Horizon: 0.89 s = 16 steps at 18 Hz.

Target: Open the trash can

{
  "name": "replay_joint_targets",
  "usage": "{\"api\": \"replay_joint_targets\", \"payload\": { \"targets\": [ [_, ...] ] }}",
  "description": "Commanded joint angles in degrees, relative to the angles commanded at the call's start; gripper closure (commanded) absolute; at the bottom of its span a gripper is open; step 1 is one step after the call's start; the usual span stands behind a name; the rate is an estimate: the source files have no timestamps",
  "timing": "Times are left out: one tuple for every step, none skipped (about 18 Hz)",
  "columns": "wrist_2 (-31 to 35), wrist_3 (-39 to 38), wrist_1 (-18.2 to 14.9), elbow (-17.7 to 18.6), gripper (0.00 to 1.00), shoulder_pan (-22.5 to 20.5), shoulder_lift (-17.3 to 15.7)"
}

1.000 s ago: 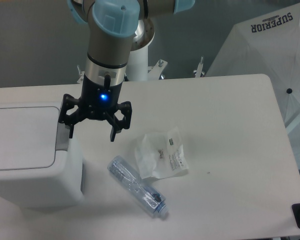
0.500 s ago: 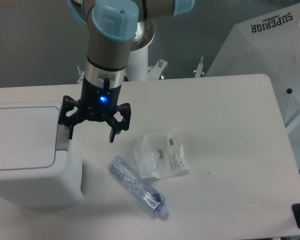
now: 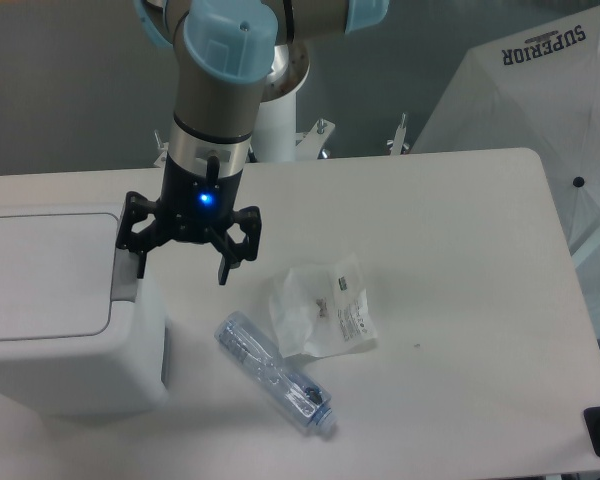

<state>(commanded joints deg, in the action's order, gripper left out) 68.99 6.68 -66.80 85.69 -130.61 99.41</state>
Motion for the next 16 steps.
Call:
{"api": "replay_joint_targets", "payload": {
  "targets": [
    [0.0,-0.18,0.0,0.0,0.0,0.0,0.09],
    [0.0,-0.18,0.09,0.0,0.0,0.0,0.17],
    [0.09,-0.27,0.09,0.09,0.0,0.0,0.17],
    [0.09,-0.27,0.09,0.35,0.0,0.0,0.17],
    [0.09,-0.27,0.09,0.44,0.0,0.09,0.17],
    [0.09,-0.27,0.09,0.53,0.0,0.09,0.17],
    [0.09,-0.27,0.0,0.53,0.0,0.09,0.17],
    [0.09,-0.27,0.09,0.53,0.0,0.09,0.26],
    [0.09,-0.27,0.09,0.53,0.0,0.09,0.18],
    [0.09,-0.27,0.09,0.53,0.0,0.09,0.17],
    [0.09,-0.27,0.09,0.53,0.0,0.09,0.17],
    [0.09,-0.36,0.09,0.53,0.0,0.17,0.26],
    [0.17,-0.36,0.09,0.53,0.0,0.35,0.35],
    [0.18,-0.36,0.09,0.53,0.0,0.44,0.44],
    [0.18,-0.36,0.09,0.53,0.0,0.44,0.44],
    [0.18,-0.36,0.09,0.53,0.0,0.44,0.53]
  ]
}}
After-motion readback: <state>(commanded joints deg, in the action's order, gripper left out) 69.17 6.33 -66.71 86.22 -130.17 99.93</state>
